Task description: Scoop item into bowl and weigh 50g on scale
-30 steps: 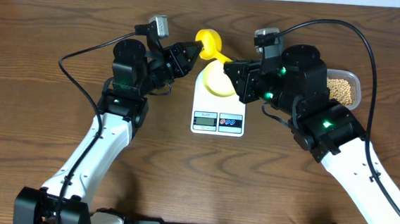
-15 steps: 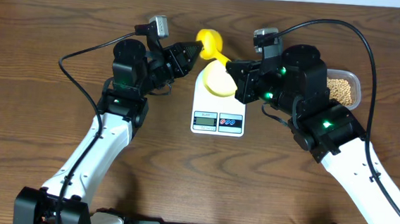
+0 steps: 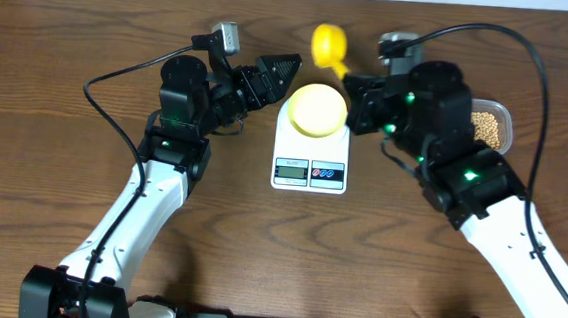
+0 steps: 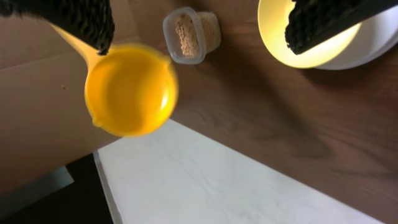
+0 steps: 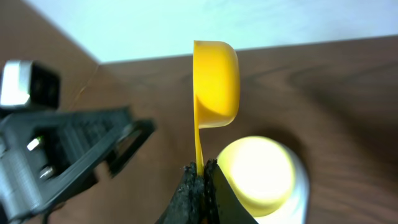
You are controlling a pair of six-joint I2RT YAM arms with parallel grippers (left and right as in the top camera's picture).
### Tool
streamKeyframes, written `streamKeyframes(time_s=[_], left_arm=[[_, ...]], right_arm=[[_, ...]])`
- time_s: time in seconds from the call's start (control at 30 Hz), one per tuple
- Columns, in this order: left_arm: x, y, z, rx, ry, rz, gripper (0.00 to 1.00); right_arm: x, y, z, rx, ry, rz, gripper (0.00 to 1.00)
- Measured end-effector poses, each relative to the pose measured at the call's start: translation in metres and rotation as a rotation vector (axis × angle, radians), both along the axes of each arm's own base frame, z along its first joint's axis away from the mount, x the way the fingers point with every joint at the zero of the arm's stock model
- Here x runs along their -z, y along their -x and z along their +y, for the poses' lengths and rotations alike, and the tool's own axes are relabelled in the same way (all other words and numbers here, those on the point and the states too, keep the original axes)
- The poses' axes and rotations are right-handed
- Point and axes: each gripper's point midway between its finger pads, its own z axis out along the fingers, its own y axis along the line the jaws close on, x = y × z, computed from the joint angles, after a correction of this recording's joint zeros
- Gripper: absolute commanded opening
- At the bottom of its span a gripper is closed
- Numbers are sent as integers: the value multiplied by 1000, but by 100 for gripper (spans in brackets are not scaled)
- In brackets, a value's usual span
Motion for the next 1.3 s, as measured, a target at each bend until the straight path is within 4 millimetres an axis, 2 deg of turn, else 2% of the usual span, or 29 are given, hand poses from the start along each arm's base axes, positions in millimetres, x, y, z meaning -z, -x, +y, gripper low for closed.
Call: streamKeyframes(time_s=[0.17, 0.27, 0.37, 0.47, 0.57, 0.63, 0.77, 0.83, 0.93, 1.03, 1.1, 1.2, 1.3], left_arm=[[1, 0, 0, 4, -16, -9, 92], [7, 2, 1, 10, -47, -7, 93], [24, 3, 9, 5, -95, 41, 93], [50, 7, 27, -19, -141, 143, 93], [77, 18, 43, -13, -213, 231, 93], [90, 28, 47, 15, -260, 265, 93], [109, 45, 49, 55, -323, 332, 93], [121, 58, 55, 53, -369, 401, 93], [129, 77, 63, 44, -459, 493, 93], [111, 82, 53, 48, -590, 459, 93], [106, 88, 37, 71, -668, 417, 93], [114, 103, 19, 118, -764, 404, 93], [124, 116, 10, 156, -830, 422, 93]], right_arm=[[-4, -12, -38, 100, 41, -23, 2], [5, -16, -59, 140, 102, -5, 1], [18, -15, -77, 174, 153, 41, 1], [33, -11, -94, 215, 207, 95, 1], [42, -9, -112, 265, 240, 136, 1], [44, -11, -123, 299, 249, 147, 1], [44, -15, -144, 357, 242, 158, 1], [44, -17, -154, 376, 225, 165, 1], [42, -18, -165, 386, 188, 175, 1], [31, -15, -178, 403, 154, 154, 1], [22, -12, -184, 414, 139, 129, 1], [11, -7, -193, 434, 125, 106, 1], [8, -2, -203, 458, 120, 107, 1]])
